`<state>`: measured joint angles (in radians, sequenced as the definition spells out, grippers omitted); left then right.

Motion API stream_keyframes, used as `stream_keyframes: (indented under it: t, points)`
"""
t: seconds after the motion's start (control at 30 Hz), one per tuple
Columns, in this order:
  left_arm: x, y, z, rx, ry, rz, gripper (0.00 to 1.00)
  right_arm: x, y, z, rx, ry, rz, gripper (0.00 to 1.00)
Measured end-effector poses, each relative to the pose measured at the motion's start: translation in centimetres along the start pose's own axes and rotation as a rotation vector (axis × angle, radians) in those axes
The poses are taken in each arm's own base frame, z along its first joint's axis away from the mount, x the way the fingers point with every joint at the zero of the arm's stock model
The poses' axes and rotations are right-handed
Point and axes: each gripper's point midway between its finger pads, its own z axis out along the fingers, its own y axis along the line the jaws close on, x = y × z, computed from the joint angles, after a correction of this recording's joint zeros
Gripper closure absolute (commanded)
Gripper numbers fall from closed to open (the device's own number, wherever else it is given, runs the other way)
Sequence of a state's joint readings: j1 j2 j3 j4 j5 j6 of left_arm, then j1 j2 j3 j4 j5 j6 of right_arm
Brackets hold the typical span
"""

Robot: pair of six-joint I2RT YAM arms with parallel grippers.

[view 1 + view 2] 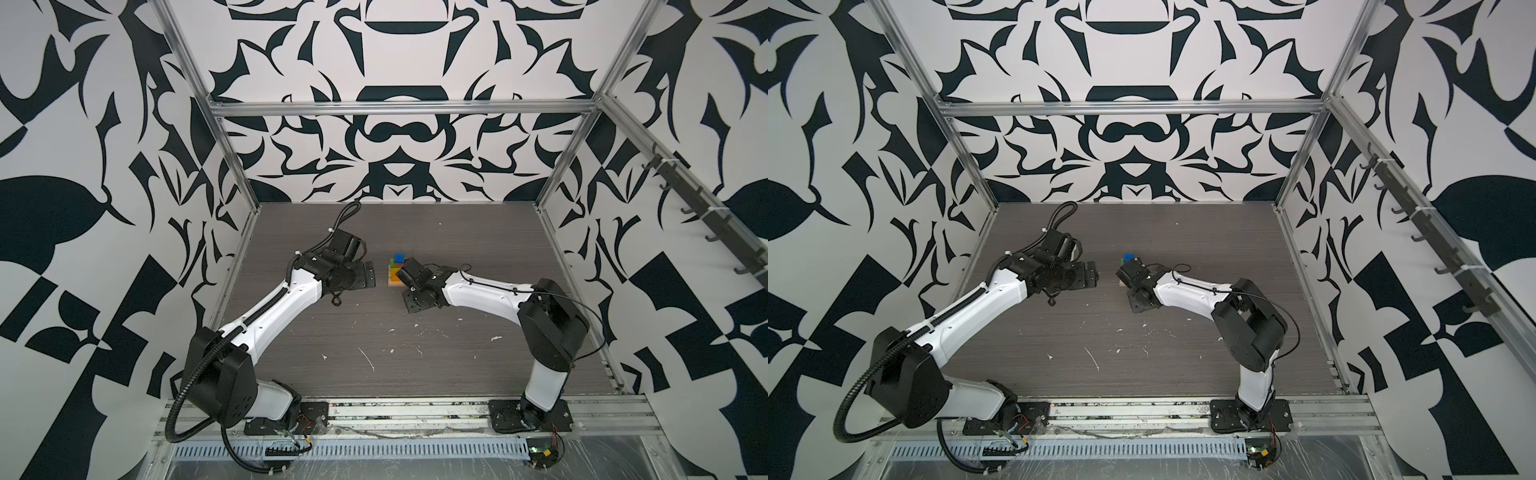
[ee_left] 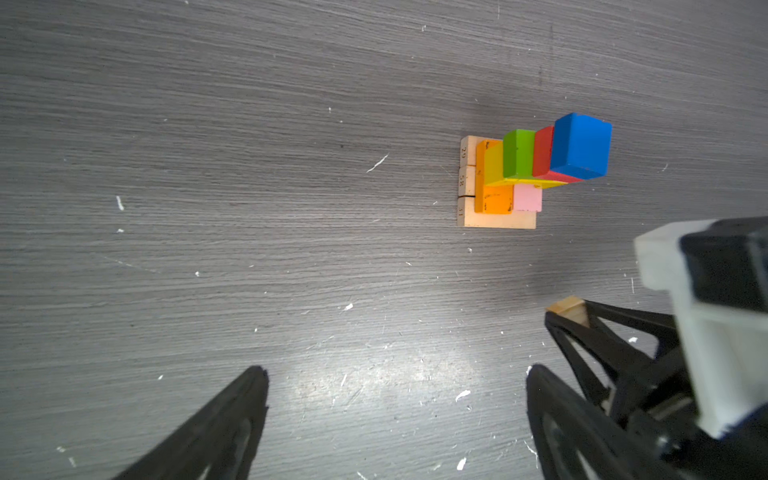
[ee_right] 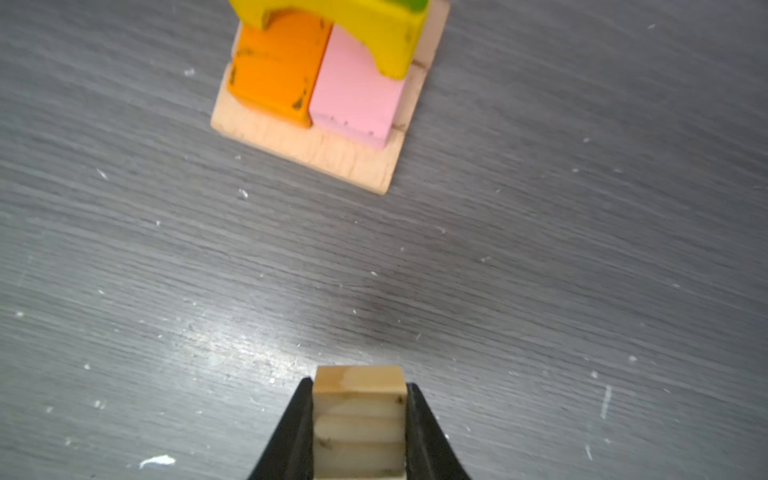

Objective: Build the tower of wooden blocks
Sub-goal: 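Carry the wood cube over the blue cube with the right gripper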

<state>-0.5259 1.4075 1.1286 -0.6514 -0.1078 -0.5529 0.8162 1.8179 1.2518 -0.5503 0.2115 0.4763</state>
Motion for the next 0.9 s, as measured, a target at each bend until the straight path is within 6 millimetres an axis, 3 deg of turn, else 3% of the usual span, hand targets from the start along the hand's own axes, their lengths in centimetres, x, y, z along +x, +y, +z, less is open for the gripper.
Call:
stream_keyframes:
  t: [0.53, 0.9]
  points:
    - [0.2, 0.9, -0.9, 0.009, -0.02, -0.02, 0.0, -7.0, 0.5, -6.9, 0.022, -0.109, 0.131, 0.75]
    - [0.5, 1.1, -0.6, 0.017, -0.014, -0.025, 0.01, -9.4, 1.4, -6.1, 0.034, -0.091, 0.155, 0.75]
